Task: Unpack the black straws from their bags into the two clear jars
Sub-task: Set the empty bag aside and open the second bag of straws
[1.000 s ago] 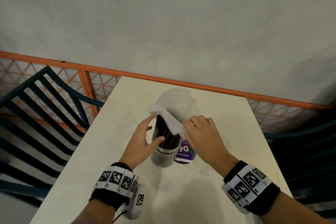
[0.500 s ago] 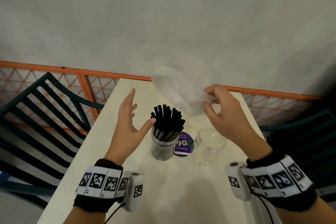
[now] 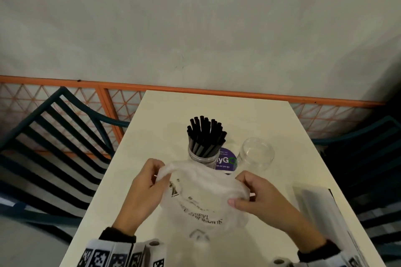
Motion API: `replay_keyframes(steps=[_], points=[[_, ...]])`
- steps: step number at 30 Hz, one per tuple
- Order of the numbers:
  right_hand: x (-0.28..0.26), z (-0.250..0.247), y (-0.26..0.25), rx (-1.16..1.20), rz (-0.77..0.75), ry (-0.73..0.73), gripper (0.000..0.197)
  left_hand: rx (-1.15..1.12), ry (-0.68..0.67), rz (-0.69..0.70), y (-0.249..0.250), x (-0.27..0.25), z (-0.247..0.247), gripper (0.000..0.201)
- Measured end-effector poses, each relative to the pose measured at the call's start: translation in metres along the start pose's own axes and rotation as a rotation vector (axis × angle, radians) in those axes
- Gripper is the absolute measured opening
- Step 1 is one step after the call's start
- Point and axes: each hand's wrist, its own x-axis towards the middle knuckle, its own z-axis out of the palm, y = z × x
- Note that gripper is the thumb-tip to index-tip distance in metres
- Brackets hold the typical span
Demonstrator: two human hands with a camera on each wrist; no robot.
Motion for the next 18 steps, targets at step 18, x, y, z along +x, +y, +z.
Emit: replay_keyframes(steps=[18], points=[[0.005, 0.076, 0.04, 0.127, 0.277, 0.274, 0.015, -0.125, -0.331, -0.004, -0.06, -0.02, -0.009, 0.048]])
